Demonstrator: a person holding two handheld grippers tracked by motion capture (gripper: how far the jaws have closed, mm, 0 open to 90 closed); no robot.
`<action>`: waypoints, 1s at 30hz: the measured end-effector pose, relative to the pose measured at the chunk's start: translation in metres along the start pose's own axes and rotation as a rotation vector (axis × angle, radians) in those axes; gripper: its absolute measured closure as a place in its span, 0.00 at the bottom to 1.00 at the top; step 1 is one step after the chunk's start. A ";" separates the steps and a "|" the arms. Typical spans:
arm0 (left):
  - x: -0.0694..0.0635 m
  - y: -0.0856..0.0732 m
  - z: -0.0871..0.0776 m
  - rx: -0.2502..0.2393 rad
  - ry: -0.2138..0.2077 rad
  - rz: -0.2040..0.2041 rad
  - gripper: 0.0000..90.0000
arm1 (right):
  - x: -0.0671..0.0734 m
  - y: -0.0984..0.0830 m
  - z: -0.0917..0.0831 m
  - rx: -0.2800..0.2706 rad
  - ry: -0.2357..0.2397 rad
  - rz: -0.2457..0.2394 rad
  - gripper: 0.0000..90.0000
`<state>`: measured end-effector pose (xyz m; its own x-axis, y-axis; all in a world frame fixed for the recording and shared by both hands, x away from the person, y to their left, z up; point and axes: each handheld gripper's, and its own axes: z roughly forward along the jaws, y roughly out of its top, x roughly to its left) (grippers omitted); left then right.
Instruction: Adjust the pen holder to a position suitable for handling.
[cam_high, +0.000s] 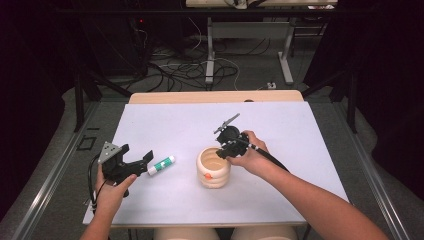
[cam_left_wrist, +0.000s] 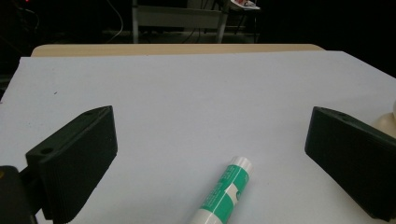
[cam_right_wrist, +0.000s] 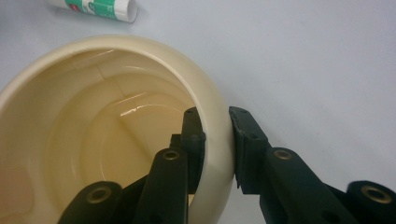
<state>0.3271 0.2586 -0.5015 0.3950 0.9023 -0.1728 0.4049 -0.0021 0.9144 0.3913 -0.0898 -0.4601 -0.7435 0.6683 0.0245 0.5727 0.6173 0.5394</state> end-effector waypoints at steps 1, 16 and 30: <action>0.000 0.000 0.000 0.000 0.000 0.000 0.02 | 0.001 -0.002 0.000 0.000 -0.002 -0.003 0.86; -0.001 0.000 0.001 0.004 0.002 0.002 0.03 | 0.001 -0.024 0.012 0.002 -0.003 0.004 0.85; 0.000 -0.001 0.000 0.005 0.004 0.005 0.03 | -0.002 -0.021 0.002 -0.061 0.038 0.044 0.62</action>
<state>0.3272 0.2583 -0.5022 0.3941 0.9039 -0.1664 0.4068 -0.0092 0.9135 0.3817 -0.1036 -0.4730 -0.7313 0.6773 0.0808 0.5841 0.5607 0.5869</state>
